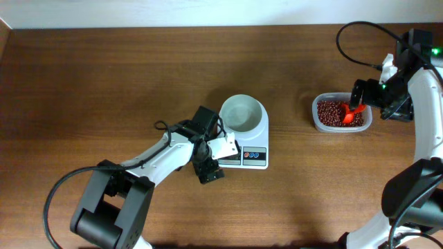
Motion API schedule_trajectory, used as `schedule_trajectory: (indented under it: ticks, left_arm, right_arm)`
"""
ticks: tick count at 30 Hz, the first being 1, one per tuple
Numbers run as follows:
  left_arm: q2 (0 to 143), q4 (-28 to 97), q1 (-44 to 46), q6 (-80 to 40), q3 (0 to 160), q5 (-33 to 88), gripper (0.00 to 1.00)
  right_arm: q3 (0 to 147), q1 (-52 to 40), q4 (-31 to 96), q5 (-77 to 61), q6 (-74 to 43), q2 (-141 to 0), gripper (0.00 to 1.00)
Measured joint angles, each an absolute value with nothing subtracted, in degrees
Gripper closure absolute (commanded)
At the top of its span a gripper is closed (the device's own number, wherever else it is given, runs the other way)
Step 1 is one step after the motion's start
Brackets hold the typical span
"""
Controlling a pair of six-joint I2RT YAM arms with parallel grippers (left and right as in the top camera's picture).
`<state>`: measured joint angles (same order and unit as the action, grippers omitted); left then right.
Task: Scoop item into bowl and weigh 50g on scale
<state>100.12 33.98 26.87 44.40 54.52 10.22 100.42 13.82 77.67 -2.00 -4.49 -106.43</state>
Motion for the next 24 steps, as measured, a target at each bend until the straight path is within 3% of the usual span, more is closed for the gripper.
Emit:
schedule_trajectory:
  ticks: [14, 24]
  left_arm:
    - [100.2, 34.5, 26.9, 49.4, 54.5, 8.6, 0.01]
    - [100.4, 46.9, 26.9, 57.0, 63.0, 6.5, 0.01]
  right_arm:
    - [100.4, 13.8, 77.6, -2.0, -4.5, -106.4, 0.01]
    - [100.4, 13.8, 77.6, -2.0, -4.5, -106.4, 0.01]
